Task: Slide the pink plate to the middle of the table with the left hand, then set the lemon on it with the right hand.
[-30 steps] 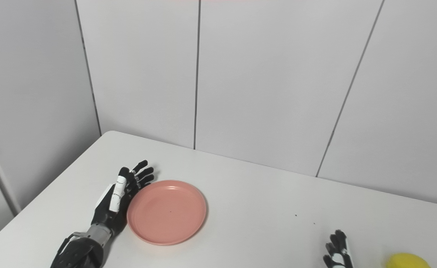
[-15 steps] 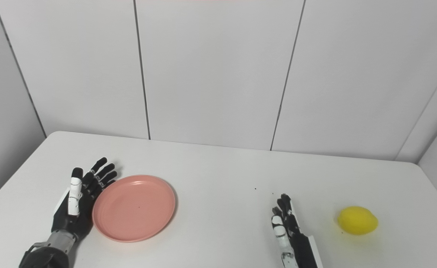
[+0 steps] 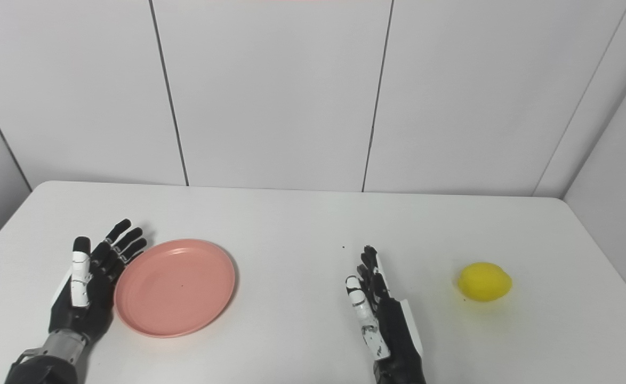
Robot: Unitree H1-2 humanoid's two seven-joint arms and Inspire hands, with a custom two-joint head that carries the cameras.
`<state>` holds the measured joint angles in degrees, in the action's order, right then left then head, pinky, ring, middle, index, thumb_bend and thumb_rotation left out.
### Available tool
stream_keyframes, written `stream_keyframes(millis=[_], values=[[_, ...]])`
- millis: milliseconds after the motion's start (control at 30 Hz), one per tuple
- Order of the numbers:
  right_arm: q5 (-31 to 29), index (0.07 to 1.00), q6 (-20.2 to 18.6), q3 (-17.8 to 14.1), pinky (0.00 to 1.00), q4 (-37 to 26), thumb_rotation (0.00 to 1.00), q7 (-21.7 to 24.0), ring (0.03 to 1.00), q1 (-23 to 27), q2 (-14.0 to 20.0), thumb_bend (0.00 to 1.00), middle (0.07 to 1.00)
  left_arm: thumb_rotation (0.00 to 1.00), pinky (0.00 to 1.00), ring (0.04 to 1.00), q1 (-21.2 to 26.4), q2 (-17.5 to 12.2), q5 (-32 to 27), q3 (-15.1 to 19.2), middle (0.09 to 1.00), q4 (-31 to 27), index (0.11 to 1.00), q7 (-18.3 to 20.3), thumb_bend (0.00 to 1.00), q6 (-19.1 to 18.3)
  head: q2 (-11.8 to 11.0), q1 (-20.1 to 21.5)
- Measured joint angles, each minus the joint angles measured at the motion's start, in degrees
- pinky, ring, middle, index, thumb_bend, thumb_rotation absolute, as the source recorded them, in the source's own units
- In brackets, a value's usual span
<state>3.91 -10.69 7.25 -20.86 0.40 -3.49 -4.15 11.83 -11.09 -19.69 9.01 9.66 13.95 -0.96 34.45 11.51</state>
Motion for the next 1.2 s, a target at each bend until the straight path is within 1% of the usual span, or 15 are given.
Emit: stream_keyframes(millis=[133, 267, 400, 600, 733, 800, 867, 1000, 1200], values=[[0.18, 0.989, -0.01, -0.04, 1.0, -0.02, 0.86, -0.24, 0.98, 0.02, 0.0, 0.56, 0.991, 1.0, 0.92, 0.911, -1.12, 0.18, 0.25, -1.95, 0.909, -1.73, 0.904, 0.3, 0.84, -0.54, 0.35, -0.17], [0.14, 0.988, 0.0, -0.23, 1.0, -0.03, 0.85, -0.32, 0.974, 0.03, 0.0, 0.55, 0.988, 1.0, 0.92, 0.911, -2.68, 0.73, 0.38, -3.5, 0.91, -4.15, 0.907, 0.28, 0.84, -1.31, 0.35, -0.35], [-0.63, 0.989, 0.0, -0.45, 1.0, -0.06, 0.84, -0.31, 0.974, 0.05, 0.0, 0.53, 0.989, 1.0, 0.94, 0.92, -3.31, 1.66, 0.4, -4.64, 0.915, -5.38, 0.912, 0.29, 0.83, -1.73, 0.53, -0.35], [-1.07, 0.99, 0.0, -0.96, 1.0, -0.1, 0.84, -0.3, 0.979, 0.07, 0.03, 0.53, 0.99, 1.0, 0.94, 0.92, -4.52, 2.72, 1.1, -6.19, 0.909, -7.46, 0.906, 0.14, 0.83, -2.38, 0.53, -0.61], [-2.28, 0.989, -0.02, -1.44, 1.0, -0.14, 0.82, -0.24, 0.995, 0.07, 0.04, 0.55, 0.996, 1.0, 0.94, 0.93, -6.01, 4.03, 1.52, -7.5, 0.926, -9.93, 0.918, -0.16, 0.83, -3.19, 0.7, -0.62], [-2.85, 0.992, -0.09, -1.78, 1.0, -0.31, 0.83, -0.19, 0.999, 0.06, 0.07, 0.56, 0.999, 1.0, 0.95, 0.936, -6.88, 4.68, 2.02, -8.3, 0.936, -11.56, 0.931, -0.67, 0.83, -4.21, 1.23, -0.88], [-3.25, 0.997, -0.16, -1.96, 1.0, -0.6, 0.83, -0.06, 1.0, 0.08, 0.35, 0.56, 1.0, 1.0, 0.95, 0.942, -7.48, 5.64, 2.96, -9.3, 0.945, -12.99, 0.94, -1.36, 0.83, -5.32, 1.23, -0.97], [-4.42, 1.0, -0.25, -2.51, 1.0, -1.32, 0.83, 0.47, 1.0, 0.04, 1.09, 0.56, 1.0, 1.0, 0.97, 0.956, -7.92, 7.1, 3.99, -10.85, 0.962, -14.76, 0.956, -2.22, 0.83, -7.17, 1.67, -2.81], [-4.59, 0.983, -1.16, -3.07, 1.0, -2.58, 0.83, 0.48, 0.978, 0.04, 1.87, 0.59, 0.987, 1.0, 1.0, 0.977, -8.48, 9.15, 5.45, -12.41, 0.978, -15.67, 0.968, -2.63, 0.86, -7.77, 1.93, -3.95]])
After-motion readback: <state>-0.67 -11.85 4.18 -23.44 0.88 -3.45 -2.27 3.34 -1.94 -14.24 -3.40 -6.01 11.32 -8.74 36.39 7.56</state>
